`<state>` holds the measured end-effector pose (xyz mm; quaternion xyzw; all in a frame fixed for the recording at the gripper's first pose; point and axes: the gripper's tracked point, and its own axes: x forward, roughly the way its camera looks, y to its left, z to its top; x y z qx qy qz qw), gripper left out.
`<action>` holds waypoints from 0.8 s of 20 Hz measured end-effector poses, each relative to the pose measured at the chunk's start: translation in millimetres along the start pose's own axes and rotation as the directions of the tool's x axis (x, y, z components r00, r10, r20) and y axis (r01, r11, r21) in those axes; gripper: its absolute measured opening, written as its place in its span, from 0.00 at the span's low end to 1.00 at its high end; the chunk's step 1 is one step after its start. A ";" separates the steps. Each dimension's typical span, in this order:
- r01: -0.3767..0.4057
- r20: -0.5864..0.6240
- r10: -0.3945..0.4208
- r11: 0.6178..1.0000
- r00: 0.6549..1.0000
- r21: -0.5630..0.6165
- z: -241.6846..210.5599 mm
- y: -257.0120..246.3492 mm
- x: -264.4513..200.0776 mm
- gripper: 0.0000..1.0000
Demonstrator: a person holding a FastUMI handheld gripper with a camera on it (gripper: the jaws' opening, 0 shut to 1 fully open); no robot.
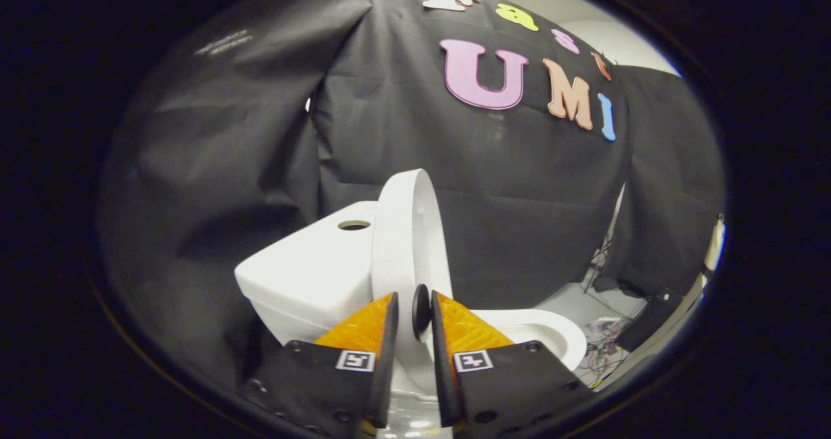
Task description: Open the toilet lid.
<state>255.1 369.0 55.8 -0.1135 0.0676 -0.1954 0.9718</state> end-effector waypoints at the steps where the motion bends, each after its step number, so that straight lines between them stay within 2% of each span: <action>1: -0.008 0.002 0.008 1.000 1.000 0.017 0.9 -1.8 0.0 0.30; 2: -0.021 0.009 0.021 0.999 1.000 0.031 3.1 -1.4 -2.2 0.37; 3: -0.038 0.018 0.037 0.998 0.999 0.043 5.2 -0.2 -3.3 0.37; 7: -0.105 0.055 0.101 0.992 0.993 0.073 17.8 5.9 -15.9 0.58; 13: -0.160 0.104 0.158 0.987 0.982 0.003 33.1 6.9 -34.3 0.88; 16: -0.183 0.113 0.187 0.982 0.976 -0.044 41.6 7.9 -43.2 0.92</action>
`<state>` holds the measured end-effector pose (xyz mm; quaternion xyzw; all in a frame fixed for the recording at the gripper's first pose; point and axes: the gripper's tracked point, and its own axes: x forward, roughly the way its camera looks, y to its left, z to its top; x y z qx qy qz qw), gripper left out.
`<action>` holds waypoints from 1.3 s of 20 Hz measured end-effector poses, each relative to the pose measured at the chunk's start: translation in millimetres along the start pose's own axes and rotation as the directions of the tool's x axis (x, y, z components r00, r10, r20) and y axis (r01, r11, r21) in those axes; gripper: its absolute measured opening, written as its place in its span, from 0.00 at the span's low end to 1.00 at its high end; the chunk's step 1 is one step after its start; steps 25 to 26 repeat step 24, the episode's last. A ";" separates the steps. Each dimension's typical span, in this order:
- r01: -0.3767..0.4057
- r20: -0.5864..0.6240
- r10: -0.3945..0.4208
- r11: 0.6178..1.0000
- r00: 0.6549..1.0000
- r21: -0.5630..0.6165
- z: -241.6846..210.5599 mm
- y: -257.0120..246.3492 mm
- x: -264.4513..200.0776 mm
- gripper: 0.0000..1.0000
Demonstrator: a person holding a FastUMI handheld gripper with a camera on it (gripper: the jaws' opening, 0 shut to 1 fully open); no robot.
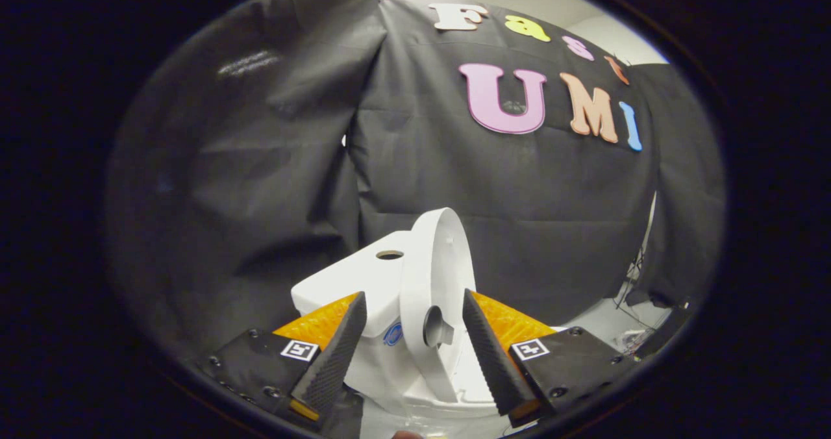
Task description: Open the toilet lid.
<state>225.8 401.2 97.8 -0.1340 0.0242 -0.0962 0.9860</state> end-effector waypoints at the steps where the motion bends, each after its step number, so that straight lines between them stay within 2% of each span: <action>1: -0.008 0.008 0.008 1.000 1.000 -0.016 3.5 0.3 -3.8 0.92; 7: -0.091 0.068 0.097 0.993 0.993 -0.078 36.3 -5.0 -31.8 0.96; 12: -0.132 0.128 0.138 0.990 0.982 -0.049 55.8 -27.3 -66.5 0.97; 15: -0.118 0.153 0.121 0.993 0.981 -0.026 64.7 -55.3 -84.8 0.97; 22: -0.023 0.210 0.024 1.000 0.977 -0.010 73.8 -141.0 -131.2 0.97; 26: -0.017 0.211 0.023 0.999 0.977 -0.028 71.5 -150.0 -143.2 0.97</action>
